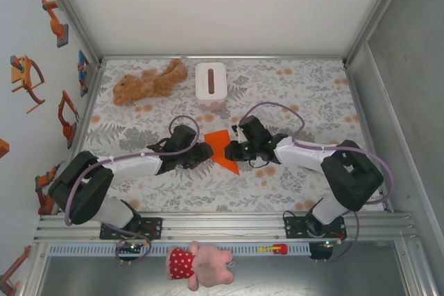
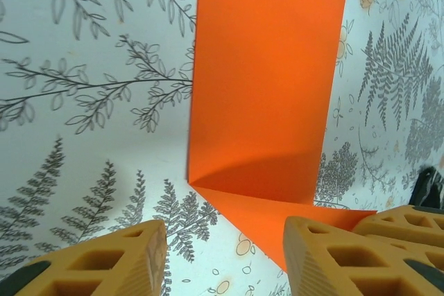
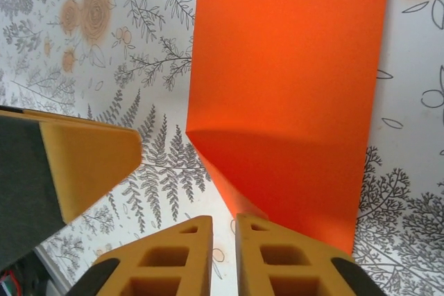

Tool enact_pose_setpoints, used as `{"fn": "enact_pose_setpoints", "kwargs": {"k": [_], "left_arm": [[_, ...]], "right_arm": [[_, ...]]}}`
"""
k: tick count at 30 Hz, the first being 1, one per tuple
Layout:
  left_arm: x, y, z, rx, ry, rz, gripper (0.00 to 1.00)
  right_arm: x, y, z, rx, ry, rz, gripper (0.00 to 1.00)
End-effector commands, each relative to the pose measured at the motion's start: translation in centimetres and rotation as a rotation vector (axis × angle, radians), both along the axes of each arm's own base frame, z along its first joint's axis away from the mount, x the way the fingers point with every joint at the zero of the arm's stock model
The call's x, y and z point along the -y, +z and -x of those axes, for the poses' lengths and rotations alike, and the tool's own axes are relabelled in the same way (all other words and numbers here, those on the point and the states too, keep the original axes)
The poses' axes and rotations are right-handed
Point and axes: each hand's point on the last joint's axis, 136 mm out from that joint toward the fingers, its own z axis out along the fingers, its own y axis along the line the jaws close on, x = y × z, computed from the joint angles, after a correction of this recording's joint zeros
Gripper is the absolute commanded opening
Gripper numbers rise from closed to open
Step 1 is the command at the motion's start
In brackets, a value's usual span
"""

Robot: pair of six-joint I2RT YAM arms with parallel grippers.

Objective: Fold a paper plane with a square sheet of paper (pick it up from the middle)
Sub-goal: Fourth fold the wing at the center of the table.

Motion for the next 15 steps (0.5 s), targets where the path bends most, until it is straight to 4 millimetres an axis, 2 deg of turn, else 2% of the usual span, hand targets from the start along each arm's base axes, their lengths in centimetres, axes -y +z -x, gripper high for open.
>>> {"fn": "enact_pose_setpoints", "kwargs": {"k": [1, 3, 11, 15], "left_arm": [[-0.1, 0.9, -0.7, 0.016, 0.052, 0.043, 0.49], [-0.1, 0.9, -0.7, 0.011, 0.05, 0.048, 0.51], [0.2, 0.8, -0.9, 0.006, 0.044, 0.062, 0.53], [0.3, 0.7, -0.9, 0.002, 0.042, 0.064, 0.55]], "right_arm": [[0.0, 1.1, -1.5, 0.066, -0.007, 0.015, 0.22], [0.2, 0.7, -1.6, 0.073, -0.003, 0.036, 0.25], [0.7, 0.2, -2.0, 0.088, -0.003, 0.071, 0.26], [1.3, -0.2, -2.4, 0.109, -0.028, 0.1, 0.31]]}}
